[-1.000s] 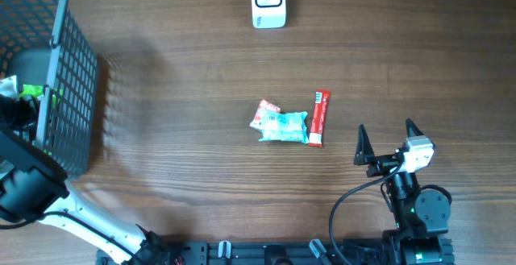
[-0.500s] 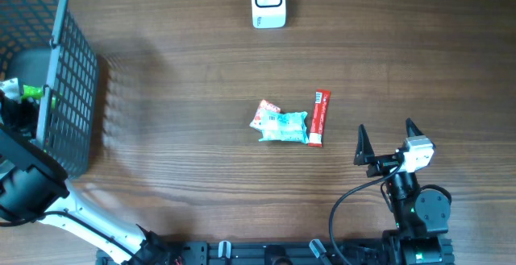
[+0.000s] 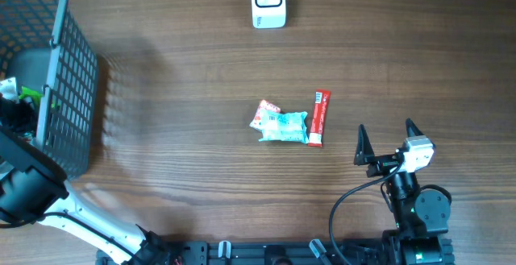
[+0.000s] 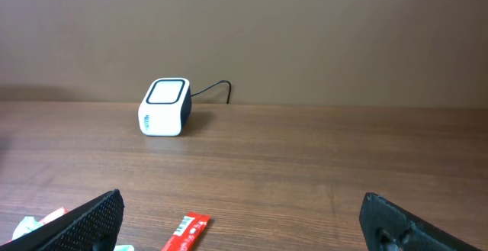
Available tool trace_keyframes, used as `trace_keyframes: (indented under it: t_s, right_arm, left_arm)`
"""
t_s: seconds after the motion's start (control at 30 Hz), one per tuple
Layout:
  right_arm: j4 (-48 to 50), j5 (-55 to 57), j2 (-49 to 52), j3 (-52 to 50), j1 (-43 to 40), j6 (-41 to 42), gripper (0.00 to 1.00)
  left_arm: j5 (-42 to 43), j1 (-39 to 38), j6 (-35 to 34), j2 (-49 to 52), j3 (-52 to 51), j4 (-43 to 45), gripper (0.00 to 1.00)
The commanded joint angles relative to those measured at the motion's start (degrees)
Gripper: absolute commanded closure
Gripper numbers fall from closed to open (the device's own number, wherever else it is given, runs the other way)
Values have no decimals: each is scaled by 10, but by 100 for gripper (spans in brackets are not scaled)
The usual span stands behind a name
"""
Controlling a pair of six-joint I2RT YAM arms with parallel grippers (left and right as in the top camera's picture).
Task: Scan the item barcode
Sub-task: 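Reach the left gripper into the basket and grasp the green snack bag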
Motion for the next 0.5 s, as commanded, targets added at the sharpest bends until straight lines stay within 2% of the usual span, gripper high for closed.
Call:
trace_keyframes:
  t_s: [0.0, 0.07, 0.2, 0.33, 0.47]
  right_arm:
    - [2, 4, 2, -1, -2, -5, 0]
    - [2, 4, 2, -1, -2, -5, 0]
    - [2, 4, 2, -1, -2, -5, 0]
    - [2, 4, 2, -1, -2, -5, 0]
    - [2, 4, 2, -1, -2, -5, 0]
  left_arm:
    - [51, -6, -38, 29, -2, -1, 96]
    - [50, -12, -75, 14, 19, -4, 96]
    - [50, -21, -102, -29, 55, -10, 96]
    - [50, -34, -149, -105, 94, -9, 96]
    - [50, -47, -163, -196, 138, -4, 96]
